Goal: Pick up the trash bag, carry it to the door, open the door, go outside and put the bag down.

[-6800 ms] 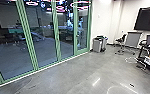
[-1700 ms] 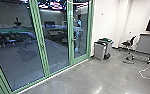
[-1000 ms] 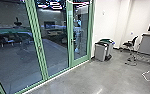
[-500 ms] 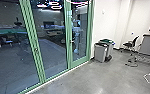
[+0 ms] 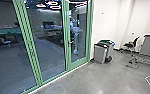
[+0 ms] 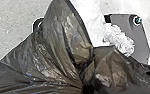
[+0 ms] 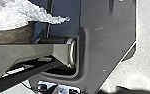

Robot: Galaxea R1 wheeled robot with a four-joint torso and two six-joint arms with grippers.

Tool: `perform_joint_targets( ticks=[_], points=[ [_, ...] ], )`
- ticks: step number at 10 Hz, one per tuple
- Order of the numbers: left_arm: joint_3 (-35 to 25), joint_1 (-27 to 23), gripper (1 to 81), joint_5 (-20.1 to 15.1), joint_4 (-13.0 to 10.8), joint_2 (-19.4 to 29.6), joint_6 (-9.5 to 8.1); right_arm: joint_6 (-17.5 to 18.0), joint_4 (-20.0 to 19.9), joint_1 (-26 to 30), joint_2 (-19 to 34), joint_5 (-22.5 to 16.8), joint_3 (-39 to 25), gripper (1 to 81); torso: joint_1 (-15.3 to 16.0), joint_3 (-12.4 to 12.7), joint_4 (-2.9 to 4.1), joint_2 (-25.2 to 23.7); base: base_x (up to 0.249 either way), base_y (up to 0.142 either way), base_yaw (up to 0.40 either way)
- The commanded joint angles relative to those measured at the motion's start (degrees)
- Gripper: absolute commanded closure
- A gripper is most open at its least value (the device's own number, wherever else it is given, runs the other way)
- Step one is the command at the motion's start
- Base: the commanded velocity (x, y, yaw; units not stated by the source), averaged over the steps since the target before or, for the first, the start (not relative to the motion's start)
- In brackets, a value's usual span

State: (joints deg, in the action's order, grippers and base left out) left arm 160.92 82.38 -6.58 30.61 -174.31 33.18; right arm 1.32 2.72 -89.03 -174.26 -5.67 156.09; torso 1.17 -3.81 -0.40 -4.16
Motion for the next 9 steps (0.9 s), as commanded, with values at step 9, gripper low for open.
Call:
perform_joint_targets(
  ticks=[9],
  points=[
    [0.28,-3.06,81.1,-4.23,0.06,0.01,0.66,-0.26,0.18,2.58,-0.14,-2.94,-0.27,1.0,0.00,0.00,0.00,0.00,0.191,-0.089,0.000]
  ],
)
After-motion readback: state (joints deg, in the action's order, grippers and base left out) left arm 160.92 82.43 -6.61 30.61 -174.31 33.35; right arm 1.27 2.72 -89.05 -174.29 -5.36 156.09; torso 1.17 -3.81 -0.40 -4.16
